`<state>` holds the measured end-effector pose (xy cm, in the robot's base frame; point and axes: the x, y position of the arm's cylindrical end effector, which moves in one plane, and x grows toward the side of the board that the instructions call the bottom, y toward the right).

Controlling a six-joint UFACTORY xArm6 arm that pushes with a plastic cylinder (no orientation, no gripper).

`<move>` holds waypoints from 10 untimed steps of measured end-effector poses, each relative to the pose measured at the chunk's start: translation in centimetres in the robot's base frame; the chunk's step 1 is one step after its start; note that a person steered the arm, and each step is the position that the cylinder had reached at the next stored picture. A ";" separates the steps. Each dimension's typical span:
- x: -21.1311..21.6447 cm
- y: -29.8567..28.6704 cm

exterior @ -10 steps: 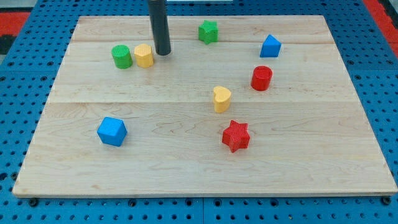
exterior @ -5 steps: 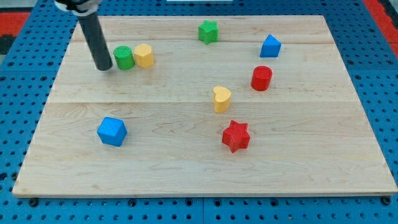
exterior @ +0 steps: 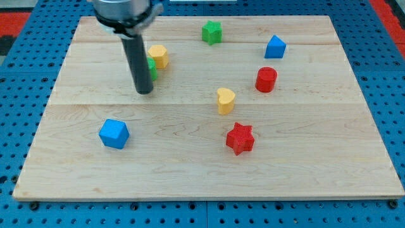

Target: Move the green circle to the center

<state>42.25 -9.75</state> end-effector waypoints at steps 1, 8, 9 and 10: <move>1.4 0.8; -5.6 1.4; -5.2 1.1; -2.8 1.5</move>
